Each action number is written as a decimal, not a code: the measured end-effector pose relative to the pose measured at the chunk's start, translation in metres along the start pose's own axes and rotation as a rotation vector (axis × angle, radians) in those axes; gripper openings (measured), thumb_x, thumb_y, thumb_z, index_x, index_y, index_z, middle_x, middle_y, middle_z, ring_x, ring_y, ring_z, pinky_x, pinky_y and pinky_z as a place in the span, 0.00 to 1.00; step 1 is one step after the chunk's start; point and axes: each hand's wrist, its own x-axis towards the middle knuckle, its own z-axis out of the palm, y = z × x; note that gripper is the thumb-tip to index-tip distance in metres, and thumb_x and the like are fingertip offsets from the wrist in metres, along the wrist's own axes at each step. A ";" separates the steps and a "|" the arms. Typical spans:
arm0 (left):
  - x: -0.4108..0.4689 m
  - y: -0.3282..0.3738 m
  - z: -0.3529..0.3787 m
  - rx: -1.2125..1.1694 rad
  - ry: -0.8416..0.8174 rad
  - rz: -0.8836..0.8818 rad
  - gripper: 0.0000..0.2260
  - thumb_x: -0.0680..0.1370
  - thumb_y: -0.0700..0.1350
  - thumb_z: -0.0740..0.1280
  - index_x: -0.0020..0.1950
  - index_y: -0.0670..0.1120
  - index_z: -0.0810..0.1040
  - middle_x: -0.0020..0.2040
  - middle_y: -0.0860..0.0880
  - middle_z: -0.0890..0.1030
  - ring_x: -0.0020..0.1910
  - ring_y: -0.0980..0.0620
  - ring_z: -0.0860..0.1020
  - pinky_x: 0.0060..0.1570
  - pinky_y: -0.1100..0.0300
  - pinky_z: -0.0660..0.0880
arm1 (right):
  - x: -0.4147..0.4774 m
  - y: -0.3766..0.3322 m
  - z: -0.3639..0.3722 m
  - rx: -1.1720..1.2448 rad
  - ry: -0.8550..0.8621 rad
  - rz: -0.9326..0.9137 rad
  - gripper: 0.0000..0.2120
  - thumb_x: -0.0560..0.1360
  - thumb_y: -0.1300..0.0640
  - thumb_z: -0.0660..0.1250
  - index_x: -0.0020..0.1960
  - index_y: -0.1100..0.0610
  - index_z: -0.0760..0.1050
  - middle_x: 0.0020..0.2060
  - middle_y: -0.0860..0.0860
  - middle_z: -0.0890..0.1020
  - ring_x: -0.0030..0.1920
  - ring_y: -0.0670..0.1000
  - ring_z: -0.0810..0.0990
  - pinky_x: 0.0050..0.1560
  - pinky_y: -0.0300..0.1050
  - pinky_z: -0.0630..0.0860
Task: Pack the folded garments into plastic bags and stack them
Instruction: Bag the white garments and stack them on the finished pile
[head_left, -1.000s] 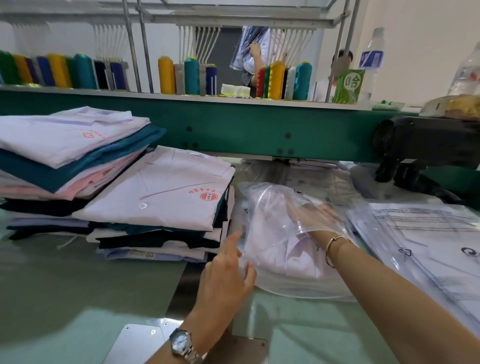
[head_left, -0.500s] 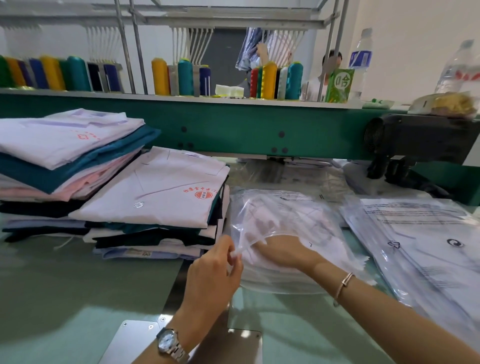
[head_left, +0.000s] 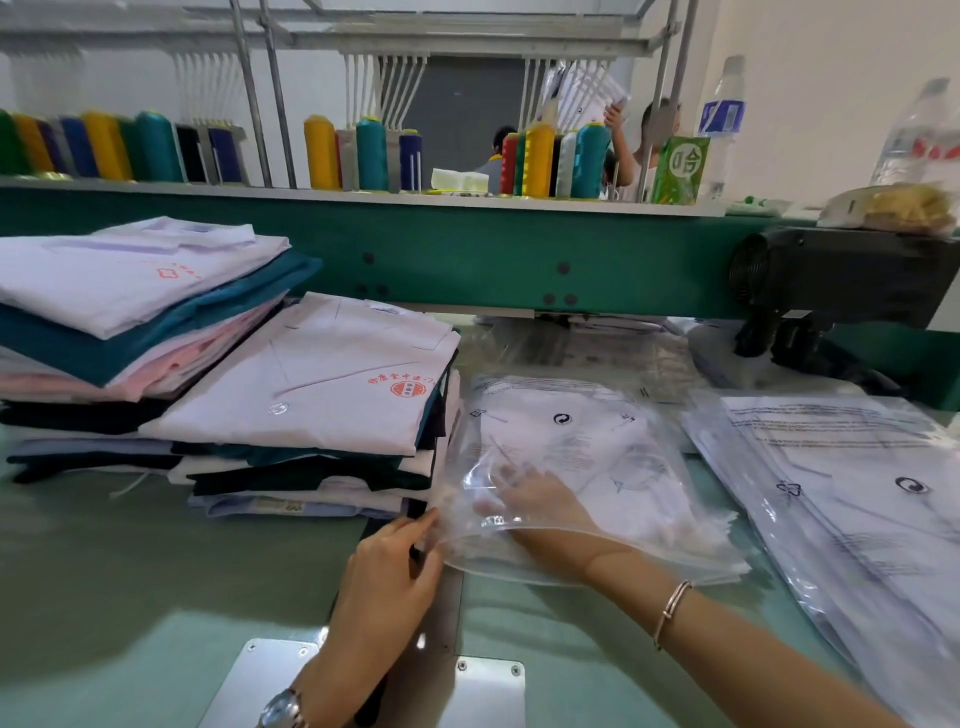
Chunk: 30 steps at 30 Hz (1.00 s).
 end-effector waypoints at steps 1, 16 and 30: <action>0.000 0.001 0.000 -0.033 0.000 -0.014 0.17 0.75 0.43 0.72 0.63 0.50 0.81 0.42 0.57 0.78 0.29 0.60 0.72 0.42 0.65 0.72 | 0.000 0.001 0.000 -0.011 0.025 -0.035 0.24 0.78 0.38 0.45 0.65 0.49 0.66 0.67 0.52 0.69 0.62 0.55 0.70 0.61 0.53 0.68; -0.004 -0.006 0.008 -0.397 -0.043 -0.277 0.19 0.75 0.36 0.70 0.65 0.50 0.79 0.45 0.57 0.86 0.40 0.47 0.84 0.48 0.48 0.81 | -0.020 0.028 -0.005 0.204 0.054 -0.067 0.20 0.83 0.53 0.54 0.74 0.54 0.63 0.70 0.53 0.71 0.70 0.52 0.69 0.73 0.44 0.52; -0.005 -0.002 0.007 -0.391 -0.038 -0.234 0.22 0.75 0.33 0.68 0.65 0.53 0.78 0.45 0.57 0.86 0.36 0.50 0.83 0.44 0.55 0.82 | -0.021 0.014 -0.001 0.162 0.131 -0.091 0.22 0.81 0.55 0.59 0.74 0.53 0.61 0.73 0.48 0.67 0.73 0.45 0.61 0.73 0.41 0.37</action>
